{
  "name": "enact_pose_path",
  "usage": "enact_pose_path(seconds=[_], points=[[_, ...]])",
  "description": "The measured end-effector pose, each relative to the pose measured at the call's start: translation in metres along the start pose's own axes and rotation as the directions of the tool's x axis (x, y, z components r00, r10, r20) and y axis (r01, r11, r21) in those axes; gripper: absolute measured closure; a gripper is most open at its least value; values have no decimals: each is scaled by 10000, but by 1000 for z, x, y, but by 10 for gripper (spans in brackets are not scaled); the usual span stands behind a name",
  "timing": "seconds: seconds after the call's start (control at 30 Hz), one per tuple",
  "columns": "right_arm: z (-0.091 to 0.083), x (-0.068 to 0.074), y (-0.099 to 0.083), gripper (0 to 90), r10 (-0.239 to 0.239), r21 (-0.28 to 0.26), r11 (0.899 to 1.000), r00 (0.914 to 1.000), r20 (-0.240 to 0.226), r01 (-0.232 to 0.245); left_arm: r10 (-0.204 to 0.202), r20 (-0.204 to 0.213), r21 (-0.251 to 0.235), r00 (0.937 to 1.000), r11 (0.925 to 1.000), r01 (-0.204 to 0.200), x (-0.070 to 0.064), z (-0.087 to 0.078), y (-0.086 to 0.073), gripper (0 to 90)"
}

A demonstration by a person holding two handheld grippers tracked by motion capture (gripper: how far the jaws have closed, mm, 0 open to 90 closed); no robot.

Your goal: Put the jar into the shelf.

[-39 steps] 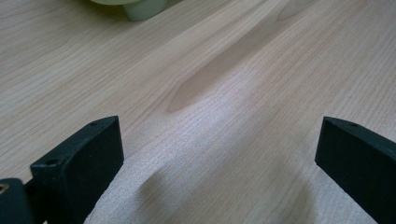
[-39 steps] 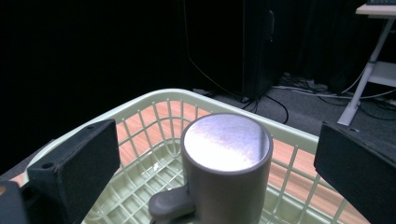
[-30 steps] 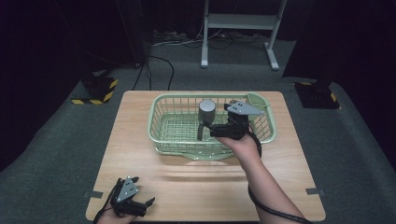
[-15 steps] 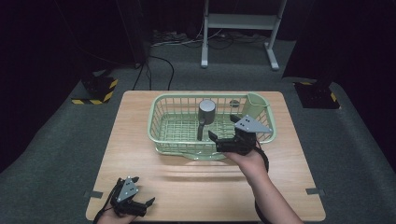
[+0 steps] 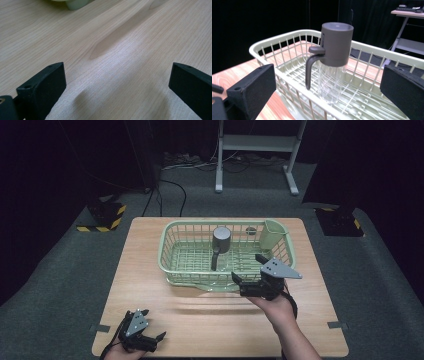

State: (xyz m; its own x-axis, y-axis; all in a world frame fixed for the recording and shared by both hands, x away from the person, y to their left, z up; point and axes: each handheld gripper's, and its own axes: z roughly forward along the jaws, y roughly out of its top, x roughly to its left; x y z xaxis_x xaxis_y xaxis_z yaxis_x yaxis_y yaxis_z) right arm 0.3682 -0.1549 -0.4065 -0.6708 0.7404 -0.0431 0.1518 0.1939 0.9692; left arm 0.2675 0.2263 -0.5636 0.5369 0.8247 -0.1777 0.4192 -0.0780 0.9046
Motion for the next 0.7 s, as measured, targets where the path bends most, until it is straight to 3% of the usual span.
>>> enact_pose_path(seconds=[0.3, 0.7], points=[[-9, 3, -13, 0, -430, 326, 9986, 9990, 150, 425, 35, -30, 51, 10000, 10000, -35, 0, 0, 0, 15], [-14, 4, -46, 0, -391, 892, 9953, 9988, 291, 364, 46, -37, 20, 10000, 10000, -46, 0, 0, 0, 15]])
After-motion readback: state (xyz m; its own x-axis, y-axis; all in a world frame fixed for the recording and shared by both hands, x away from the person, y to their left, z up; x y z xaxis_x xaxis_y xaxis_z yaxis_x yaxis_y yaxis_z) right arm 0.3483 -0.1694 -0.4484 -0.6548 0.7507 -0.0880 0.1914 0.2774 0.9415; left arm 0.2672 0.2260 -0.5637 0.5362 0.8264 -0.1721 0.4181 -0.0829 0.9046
